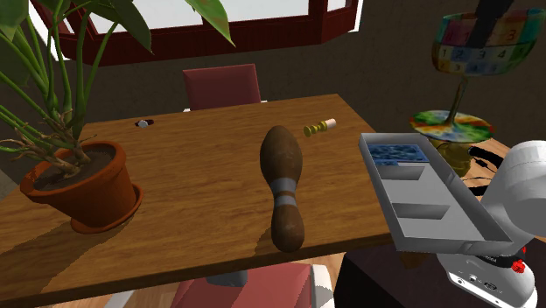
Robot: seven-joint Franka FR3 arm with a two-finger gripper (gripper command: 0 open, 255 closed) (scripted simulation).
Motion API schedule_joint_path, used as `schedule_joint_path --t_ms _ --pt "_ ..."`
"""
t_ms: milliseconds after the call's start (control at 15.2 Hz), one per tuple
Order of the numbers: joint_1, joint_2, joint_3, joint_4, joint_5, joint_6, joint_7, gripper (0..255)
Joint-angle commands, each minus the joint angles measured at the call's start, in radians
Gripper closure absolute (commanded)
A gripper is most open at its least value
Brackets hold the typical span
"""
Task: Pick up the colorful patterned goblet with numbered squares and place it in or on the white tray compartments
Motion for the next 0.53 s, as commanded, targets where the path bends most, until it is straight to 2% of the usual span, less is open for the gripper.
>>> schedule_joint_path --t_ms 0,462 --pt "0.002 -0.022 0.002 -0.037 0.005 0.016 0.002 255" --pt "0.011 -0.095 0.004 -0.190 0.013 0.095 -0.004 255"
